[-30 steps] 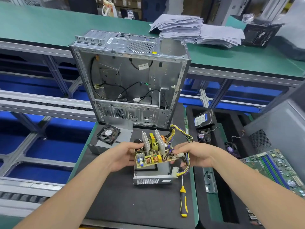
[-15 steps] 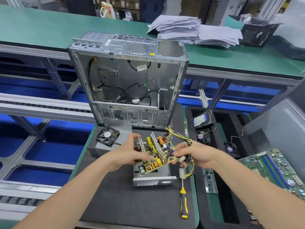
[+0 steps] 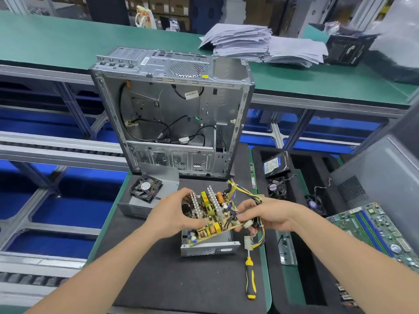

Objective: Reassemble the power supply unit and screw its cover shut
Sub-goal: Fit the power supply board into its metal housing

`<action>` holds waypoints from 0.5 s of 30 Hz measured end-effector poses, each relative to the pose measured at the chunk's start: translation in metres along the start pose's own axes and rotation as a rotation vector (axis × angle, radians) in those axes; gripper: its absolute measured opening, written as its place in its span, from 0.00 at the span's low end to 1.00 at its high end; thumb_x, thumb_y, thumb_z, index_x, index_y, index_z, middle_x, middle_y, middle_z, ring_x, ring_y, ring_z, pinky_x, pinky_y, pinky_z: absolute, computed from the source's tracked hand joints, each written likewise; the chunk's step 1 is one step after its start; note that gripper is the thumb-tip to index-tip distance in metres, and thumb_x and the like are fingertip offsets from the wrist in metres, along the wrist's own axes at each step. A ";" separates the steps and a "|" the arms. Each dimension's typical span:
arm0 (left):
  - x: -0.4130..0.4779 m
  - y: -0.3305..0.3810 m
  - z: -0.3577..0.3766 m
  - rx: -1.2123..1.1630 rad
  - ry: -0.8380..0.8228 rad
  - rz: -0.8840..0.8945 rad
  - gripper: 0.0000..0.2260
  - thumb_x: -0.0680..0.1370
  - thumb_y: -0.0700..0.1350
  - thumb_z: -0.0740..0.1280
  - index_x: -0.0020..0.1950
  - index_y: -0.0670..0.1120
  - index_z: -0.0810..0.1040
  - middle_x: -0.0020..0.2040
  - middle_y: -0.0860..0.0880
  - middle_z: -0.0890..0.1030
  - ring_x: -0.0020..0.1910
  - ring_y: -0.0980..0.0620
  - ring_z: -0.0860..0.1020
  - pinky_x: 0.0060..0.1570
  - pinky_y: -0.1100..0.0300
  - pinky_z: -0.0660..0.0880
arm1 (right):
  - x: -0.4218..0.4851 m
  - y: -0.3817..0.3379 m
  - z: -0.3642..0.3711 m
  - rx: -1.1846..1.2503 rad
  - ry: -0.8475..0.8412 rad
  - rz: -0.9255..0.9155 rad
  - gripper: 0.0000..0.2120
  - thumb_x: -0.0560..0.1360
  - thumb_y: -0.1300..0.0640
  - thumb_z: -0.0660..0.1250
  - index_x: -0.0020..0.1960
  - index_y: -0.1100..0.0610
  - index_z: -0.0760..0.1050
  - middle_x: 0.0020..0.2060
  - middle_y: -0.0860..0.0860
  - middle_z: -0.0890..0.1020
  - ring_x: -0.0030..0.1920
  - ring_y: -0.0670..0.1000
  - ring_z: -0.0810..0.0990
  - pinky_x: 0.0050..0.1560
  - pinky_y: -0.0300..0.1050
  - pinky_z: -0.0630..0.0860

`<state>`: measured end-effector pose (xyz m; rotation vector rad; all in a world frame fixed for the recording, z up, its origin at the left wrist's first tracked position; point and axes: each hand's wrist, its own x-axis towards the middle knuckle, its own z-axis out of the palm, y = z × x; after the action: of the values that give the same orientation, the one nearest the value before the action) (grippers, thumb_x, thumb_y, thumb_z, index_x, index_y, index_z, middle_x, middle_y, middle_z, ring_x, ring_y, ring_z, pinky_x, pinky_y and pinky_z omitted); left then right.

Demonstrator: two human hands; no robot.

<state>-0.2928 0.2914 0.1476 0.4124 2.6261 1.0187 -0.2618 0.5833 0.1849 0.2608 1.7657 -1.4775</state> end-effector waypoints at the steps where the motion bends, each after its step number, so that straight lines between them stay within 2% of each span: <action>1: 0.000 0.001 0.000 0.069 0.030 0.016 0.42 0.57 0.75 0.75 0.66 0.59 0.74 0.51 0.62 0.77 0.55 0.57 0.72 0.53 0.56 0.72 | 0.001 0.000 -0.002 -0.015 -0.008 0.015 0.11 0.79 0.64 0.72 0.57 0.60 0.73 0.51 0.65 0.85 0.32 0.52 0.77 0.42 0.47 0.79; 3: 0.000 0.001 -0.001 0.088 0.045 0.046 0.42 0.57 0.74 0.75 0.67 0.58 0.75 0.51 0.62 0.77 0.55 0.56 0.71 0.53 0.57 0.69 | 0.001 -0.003 -0.006 -0.032 0.030 0.056 0.12 0.77 0.64 0.75 0.57 0.62 0.76 0.50 0.63 0.82 0.31 0.53 0.75 0.48 0.54 0.82; 5: 0.002 0.001 0.000 0.020 0.022 0.066 0.39 0.60 0.69 0.80 0.66 0.55 0.75 0.55 0.60 0.80 0.56 0.57 0.76 0.53 0.62 0.70 | -0.002 -0.009 -0.008 -0.106 0.077 0.082 0.14 0.75 0.62 0.77 0.57 0.67 0.79 0.53 0.65 0.81 0.31 0.54 0.76 0.49 0.57 0.84; 7: 0.002 0.001 0.000 0.018 0.025 0.085 0.38 0.61 0.66 0.81 0.66 0.55 0.75 0.56 0.58 0.80 0.56 0.57 0.76 0.52 0.62 0.71 | -0.005 -0.018 -0.010 -0.242 0.110 0.061 0.19 0.74 0.56 0.79 0.57 0.68 0.79 0.51 0.66 0.81 0.32 0.53 0.78 0.42 0.51 0.84; 9: 0.001 0.002 0.002 0.062 0.048 0.094 0.38 0.61 0.67 0.81 0.67 0.56 0.74 0.55 0.56 0.78 0.56 0.56 0.73 0.51 0.60 0.69 | -0.009 -0.030 -0.011 -0.298 0.097 0.045 0.24 0.70 0.50 0.83 0.53 0.66 0.79 0.42 0.60 0.82 0.34 0.51 0.79 0.35 0.45 0.80; 10: 0.001 0.002 0.003 0.079 0.058 0.100 0.38 0.61 0.67 0.80 0.67 0.56 0.74 0.55 0.56 0.78 0.56 0.56 0.71 0.51 0.59 0.68 | -0.012 -0.036 -0.012 -0.301 0.056 0.052 0.23 0.69 0.48 0.84 0.52 0.63 0.80 0.42 0.58 0.83 0.34 0.50 0.79 0.32 0.43 0.78; 13: 0.001 0.001 0.005 0.075 0.062 0.112 0.39 0.61 0.67 0.80 0.67 0.56 0.73 0.53 0.57 0.76 0.55 0.56 0.70 0.49 0.62 0.67 | -0.020 -0.049 -0.018 -0.364 -0.074 0.107 0.21 0.73 0.49 0.81 0.56 0.62 0.80 0.50 0.63 0.87 0.39 0.51 0.81 0.30 0.38 0.73; 15: 0.003 0.001 0.006 0.082 0.050 0.126 0.39 0.62 0.67 0.80 0.68 0.56 0.73 0.54 0.56 0.77 0.55 0.56 0.70 0.46 0.64 0.66 | -0.023 -0.054 -0.024 -0.392 -0.068 0.173 0.18 0.79 0.50 0.74 0.61 0.62 0.78 0.53 0.66 0.86 0.45 0.56 0.86 0.31 0.38 0.73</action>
<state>-0.2930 0.2967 0.1433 0.5849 2.7229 0.9736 -0.2903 0.5958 0.2398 0.1536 1.8819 -0.9830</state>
